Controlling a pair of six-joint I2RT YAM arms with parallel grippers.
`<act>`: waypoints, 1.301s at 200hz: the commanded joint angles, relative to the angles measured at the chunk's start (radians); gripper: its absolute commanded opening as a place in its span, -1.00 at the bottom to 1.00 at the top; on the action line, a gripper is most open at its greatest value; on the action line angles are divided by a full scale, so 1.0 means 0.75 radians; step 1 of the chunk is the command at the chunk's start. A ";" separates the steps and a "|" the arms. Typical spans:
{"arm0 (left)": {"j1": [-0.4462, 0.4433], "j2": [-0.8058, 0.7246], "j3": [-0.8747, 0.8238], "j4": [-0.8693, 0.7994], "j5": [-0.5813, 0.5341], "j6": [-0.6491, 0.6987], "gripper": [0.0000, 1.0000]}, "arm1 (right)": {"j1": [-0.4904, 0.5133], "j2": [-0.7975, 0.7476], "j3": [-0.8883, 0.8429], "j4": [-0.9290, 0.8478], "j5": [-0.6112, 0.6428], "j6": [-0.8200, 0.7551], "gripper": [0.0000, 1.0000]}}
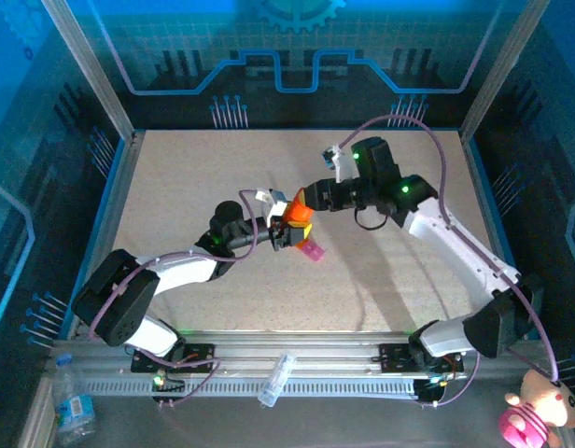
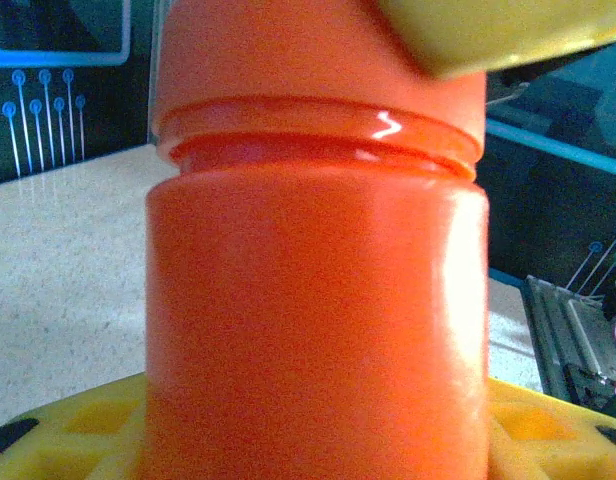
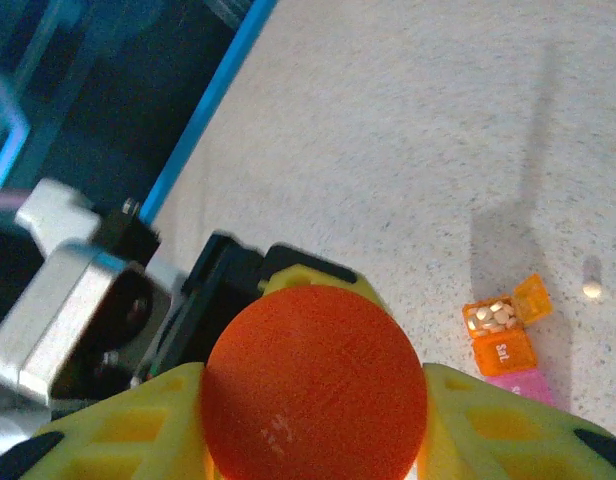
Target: Sort the pills into containers
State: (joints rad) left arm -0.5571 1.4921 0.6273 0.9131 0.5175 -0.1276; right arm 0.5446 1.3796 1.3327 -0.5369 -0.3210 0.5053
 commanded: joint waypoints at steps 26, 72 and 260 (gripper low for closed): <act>-0.009 -0.030 0.073 0.159 -0.049 0.053 -1.00 | 0.181 0.043 -0.140 0.170 0.224 0.478 -0.26; -0.008 -0.029 0.057 0.161 -0.052 0.062 -1.00 | 0.071 -0.008 -0.050 0.076 0.124 0.325 0.26; 0.019 -0.003 0.074 0.192 0.199 -0.056 -1.00 | -0.115 0.302 0.644 -0.780 -0.402 -0.811 0.62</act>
State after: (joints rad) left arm -0.5495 1.4914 0.6483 1.0008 0.6334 -0.1482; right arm 0.4500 1.6028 1.7882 -1.0554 -0.6296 -0.0563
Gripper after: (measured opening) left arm 0.527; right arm 0.843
